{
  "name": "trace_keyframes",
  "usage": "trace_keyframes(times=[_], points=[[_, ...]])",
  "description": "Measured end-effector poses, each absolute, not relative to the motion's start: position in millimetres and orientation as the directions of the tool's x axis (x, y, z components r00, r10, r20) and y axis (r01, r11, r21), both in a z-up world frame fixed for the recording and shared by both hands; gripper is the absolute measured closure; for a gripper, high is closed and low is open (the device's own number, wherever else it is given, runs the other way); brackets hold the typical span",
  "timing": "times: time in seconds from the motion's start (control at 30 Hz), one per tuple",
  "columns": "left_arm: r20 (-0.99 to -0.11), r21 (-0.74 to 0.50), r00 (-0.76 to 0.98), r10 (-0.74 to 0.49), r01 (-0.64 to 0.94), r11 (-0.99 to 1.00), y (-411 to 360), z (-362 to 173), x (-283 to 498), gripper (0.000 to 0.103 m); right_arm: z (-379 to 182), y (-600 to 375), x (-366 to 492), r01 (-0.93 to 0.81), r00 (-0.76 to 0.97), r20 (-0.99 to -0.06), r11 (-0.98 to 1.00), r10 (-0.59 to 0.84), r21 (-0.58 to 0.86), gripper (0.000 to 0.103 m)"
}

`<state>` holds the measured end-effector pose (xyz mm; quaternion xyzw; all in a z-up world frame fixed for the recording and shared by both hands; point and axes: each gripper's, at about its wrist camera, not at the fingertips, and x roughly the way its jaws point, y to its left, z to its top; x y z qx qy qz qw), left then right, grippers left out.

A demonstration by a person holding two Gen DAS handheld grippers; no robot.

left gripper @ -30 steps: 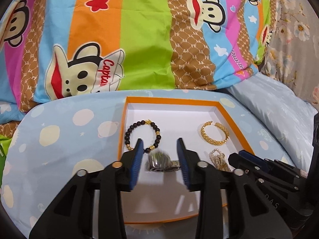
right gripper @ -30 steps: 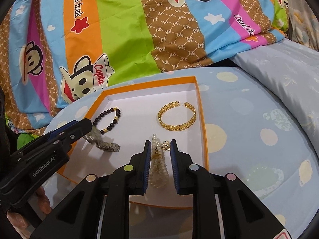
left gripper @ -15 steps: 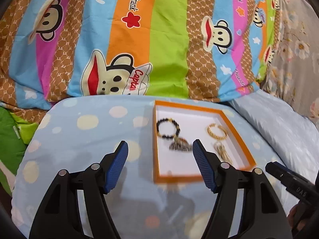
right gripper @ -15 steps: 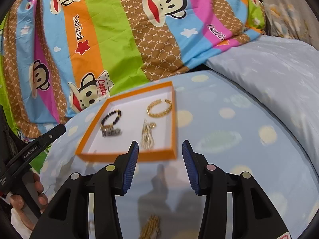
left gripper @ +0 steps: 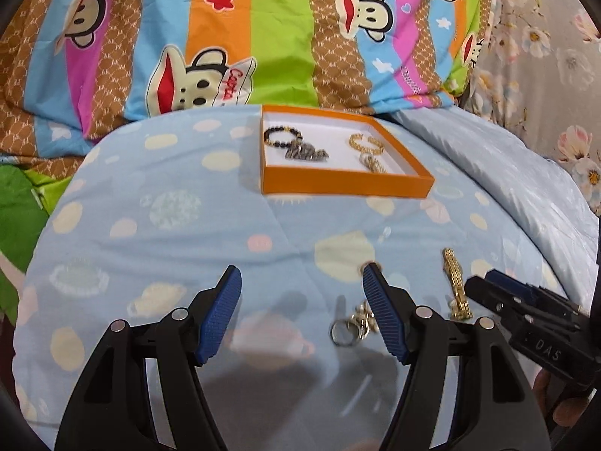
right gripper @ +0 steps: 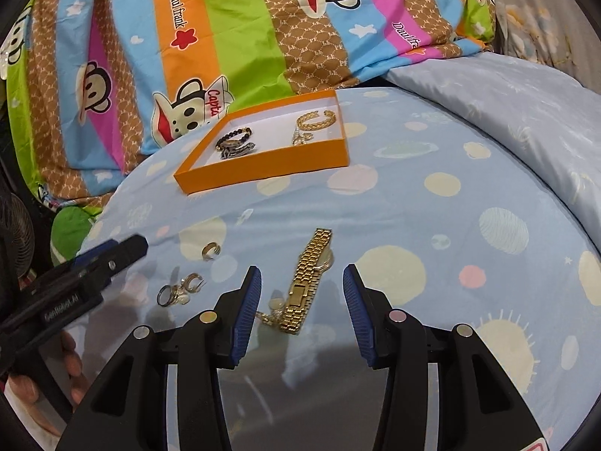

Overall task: Organize jewelry
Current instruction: 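Withdraw the open left tool while the right tool grasps the gold link watch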

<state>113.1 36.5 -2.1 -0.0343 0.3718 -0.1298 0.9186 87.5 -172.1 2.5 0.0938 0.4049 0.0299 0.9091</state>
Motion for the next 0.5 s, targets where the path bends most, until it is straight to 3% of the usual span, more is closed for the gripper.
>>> trace_keyframes(times=[0.33,0.5], points=[[-0.689,-0.179,0.671,-0.274,0.209,0.961,40,-6,113,0.038,-6,-171,107,0.08,0.628,-0.773,0.981,0.089,0.178,0.058],[-0.698,-0.171,0.658,-0.282,0.23,0.958,36,-7,114,0.038,-10,-164,115,0.09,0.605,-0.795,0.988,0.047,0.127,0.065]])
